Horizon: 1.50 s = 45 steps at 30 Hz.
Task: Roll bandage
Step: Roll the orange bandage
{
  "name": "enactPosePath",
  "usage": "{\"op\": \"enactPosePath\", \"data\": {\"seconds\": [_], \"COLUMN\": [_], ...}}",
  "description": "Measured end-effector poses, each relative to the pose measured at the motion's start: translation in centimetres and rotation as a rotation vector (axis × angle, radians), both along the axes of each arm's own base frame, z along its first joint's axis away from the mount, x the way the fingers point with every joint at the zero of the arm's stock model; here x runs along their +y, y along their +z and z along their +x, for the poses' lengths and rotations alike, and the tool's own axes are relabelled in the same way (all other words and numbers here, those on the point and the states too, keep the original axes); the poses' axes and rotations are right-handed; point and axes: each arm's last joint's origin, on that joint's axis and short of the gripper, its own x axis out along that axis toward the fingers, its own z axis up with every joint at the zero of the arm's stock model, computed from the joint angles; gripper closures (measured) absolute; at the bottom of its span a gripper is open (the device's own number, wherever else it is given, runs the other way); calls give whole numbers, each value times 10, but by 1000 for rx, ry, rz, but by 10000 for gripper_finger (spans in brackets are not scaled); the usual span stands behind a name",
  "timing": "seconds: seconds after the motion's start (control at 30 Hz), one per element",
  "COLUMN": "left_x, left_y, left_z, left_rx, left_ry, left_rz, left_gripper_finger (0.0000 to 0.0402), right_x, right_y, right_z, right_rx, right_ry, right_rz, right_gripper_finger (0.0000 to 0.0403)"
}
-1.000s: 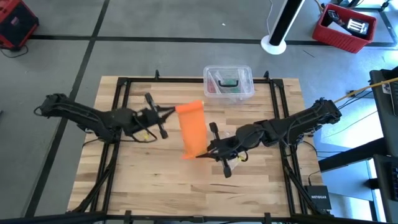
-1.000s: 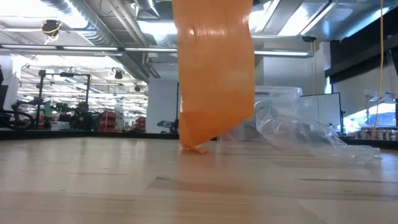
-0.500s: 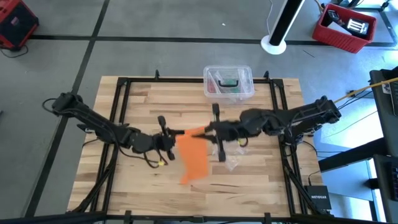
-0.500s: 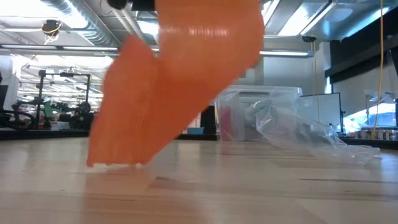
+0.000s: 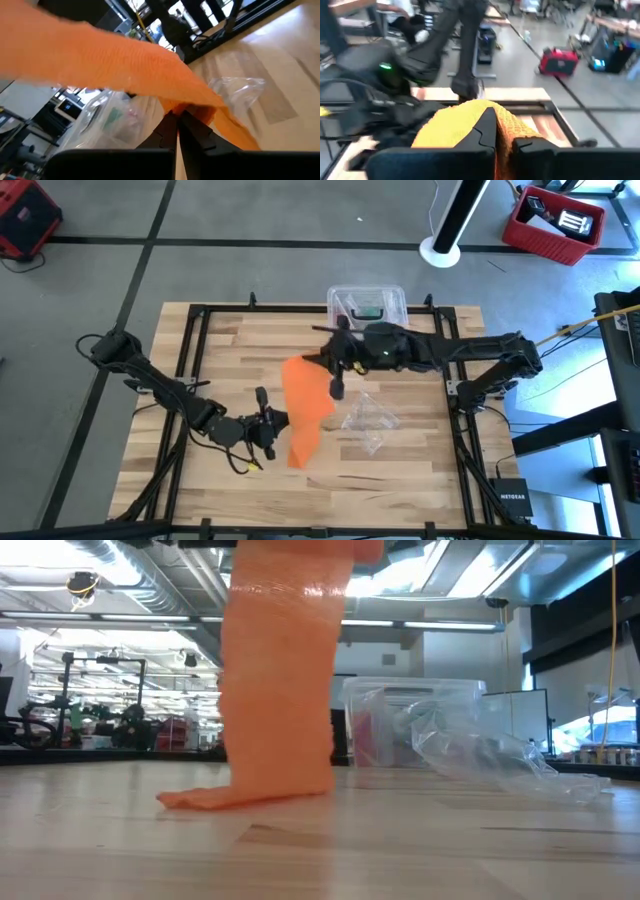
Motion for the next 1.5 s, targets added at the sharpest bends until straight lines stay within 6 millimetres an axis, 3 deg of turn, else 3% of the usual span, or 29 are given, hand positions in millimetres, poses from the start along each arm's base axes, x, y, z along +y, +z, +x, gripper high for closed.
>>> {"op": "enactPosePath", "data": {"seconds": [0.17, 0.47, 0.53, 0.73, 0.93, 1.1, 1.2, 1.33, 1.5], "left_x": [-3, -1, 1, 13, 24, 31, 33, 34, 34], "left_y": [-1, -8, -11, -24, -36, -41, -42, -43, -43], "left_z": [-2, -3, -3, -4, -3, -1, 1, 1, 1], "left_rx": [8, 35, 45, 38, 37, 43, 37, 38, 33], "left_ry": [-11, 17, 40, 118, 131, 141, 152, 155, 159], "left_rz": [-1, -85, -133, -274, -415, -506, -527, -531, -543], "left_gripper_finger": [401, 401, 401, 401, 401, 401, 401, 401, 401], "right_x": [-18, -30, -31, -28, -29, -27, -23, -19, 7], "right_y": [-32, -94, -96, -74, -83, -91, -82, -69, -80], "right_z": [15, 26, 24, 12, 14, 12, 4, 1, -22], "right_rx": [122, 396, 424, 408, 442, 521, 627, 635, 843], "right_ry": [-30, -63, -70, -6, -50, -44, 15, -5, 22], "right_rz": [64, 173, 182, 233, 233, 373, 475, 425, 289], "right_gripper_finger": [359, 169, 132, 63, 45, 50, 51, 51, 51]}}
